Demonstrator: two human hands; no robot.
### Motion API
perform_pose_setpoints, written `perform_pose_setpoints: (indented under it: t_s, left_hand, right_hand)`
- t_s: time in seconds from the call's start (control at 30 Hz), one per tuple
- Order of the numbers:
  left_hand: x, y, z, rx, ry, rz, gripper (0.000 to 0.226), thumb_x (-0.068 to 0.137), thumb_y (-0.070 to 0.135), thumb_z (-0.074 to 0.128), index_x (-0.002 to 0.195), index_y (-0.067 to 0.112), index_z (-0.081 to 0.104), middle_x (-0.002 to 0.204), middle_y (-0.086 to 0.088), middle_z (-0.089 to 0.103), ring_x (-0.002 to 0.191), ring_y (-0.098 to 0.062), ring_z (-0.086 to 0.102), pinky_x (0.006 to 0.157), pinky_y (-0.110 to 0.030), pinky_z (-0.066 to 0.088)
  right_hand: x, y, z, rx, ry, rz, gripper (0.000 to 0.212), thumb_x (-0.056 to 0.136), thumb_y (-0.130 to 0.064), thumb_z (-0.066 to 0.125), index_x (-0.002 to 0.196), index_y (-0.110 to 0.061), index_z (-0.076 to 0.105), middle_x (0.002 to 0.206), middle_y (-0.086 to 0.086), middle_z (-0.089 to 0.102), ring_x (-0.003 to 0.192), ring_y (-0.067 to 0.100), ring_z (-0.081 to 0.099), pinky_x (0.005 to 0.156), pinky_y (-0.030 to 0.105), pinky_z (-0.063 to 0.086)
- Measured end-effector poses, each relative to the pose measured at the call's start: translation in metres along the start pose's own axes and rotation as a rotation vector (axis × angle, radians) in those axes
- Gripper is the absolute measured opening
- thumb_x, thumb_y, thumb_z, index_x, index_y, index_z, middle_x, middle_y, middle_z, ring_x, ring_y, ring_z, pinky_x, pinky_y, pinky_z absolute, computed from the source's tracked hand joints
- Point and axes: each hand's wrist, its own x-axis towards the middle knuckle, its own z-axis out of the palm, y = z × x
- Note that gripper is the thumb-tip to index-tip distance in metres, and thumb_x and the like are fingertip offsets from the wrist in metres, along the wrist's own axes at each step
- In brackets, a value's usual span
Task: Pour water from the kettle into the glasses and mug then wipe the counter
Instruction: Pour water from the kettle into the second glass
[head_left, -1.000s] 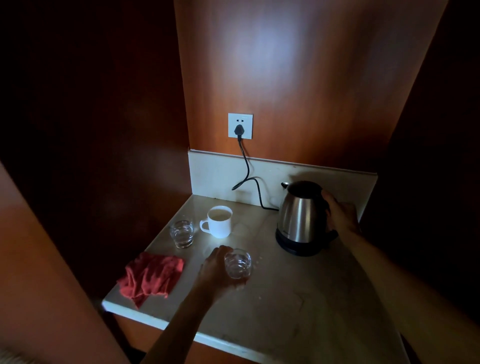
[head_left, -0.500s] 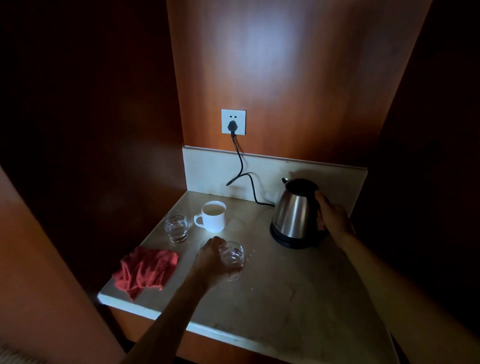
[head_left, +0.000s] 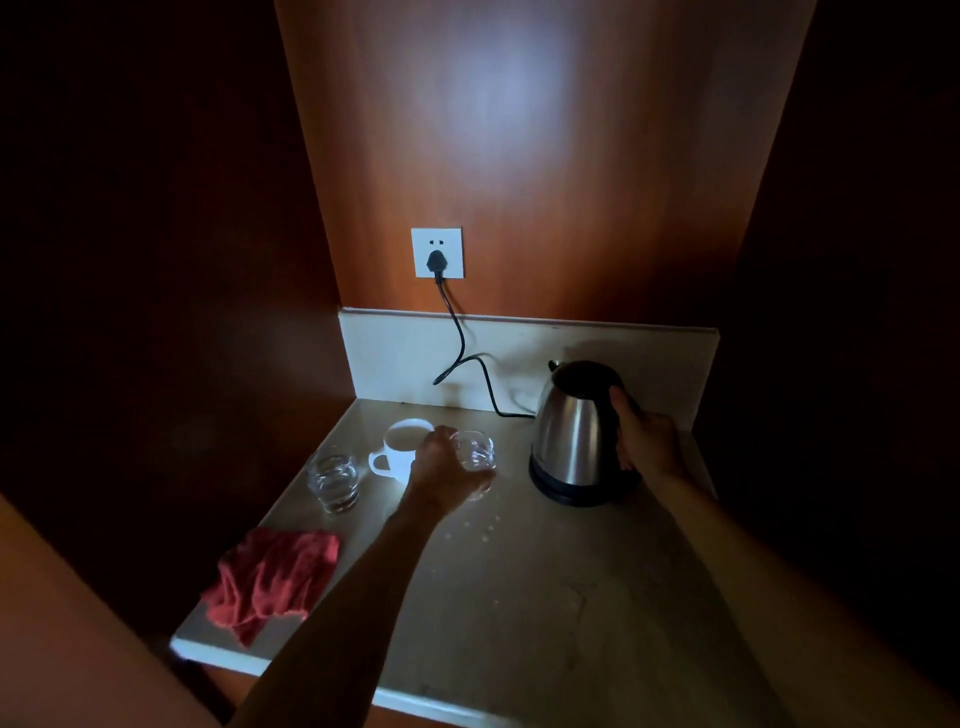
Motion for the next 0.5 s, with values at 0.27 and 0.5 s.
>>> perform_pose_setpoints:
  t_s: [0.27, 0.5]
  left_hand:
    - [0.041, 0.010, 0.026, 0.083, 0.011, -0.008, 0.080, 0.061, 0.029, 0.089, 0.124, -0.003, 0.051, 0.117, -0.016, 0.058, 0.110, -0.031, 0.057, 0.094, -0.035, 0.050]
    - [0.059, 0.010, 0.047, 0.136, 0.051, -0.069, 0.079, 0.067, 0.033, 0.084, 0.127, -0.003, 0.047, 0.121, -0.021, 0.055, 0.113, -0.035, 0.053, 0.096, -0.035, 0.046]
  right_hand:
    - [0.003, 0.003, 0.001, 0.031, 0.009, 0.000, 0.063, 0.090, -0.060, 0.063, 0.058, -0.007, 0.056, 0.053, 0.009, 0.057, 0.046, 0.020, 0.056, 0.040, 0.021, 0.041]
    - [0.008, 0.008, 0.004, 0.090, 0.006, -0.006, 0.064, 0.087, -0.062, 0.066, 0.050, -0.012, 0.048, 0.044, 0.004, 0.049, 0.042, 0.021, 0.052, 0.045, 0.028, 0.042]
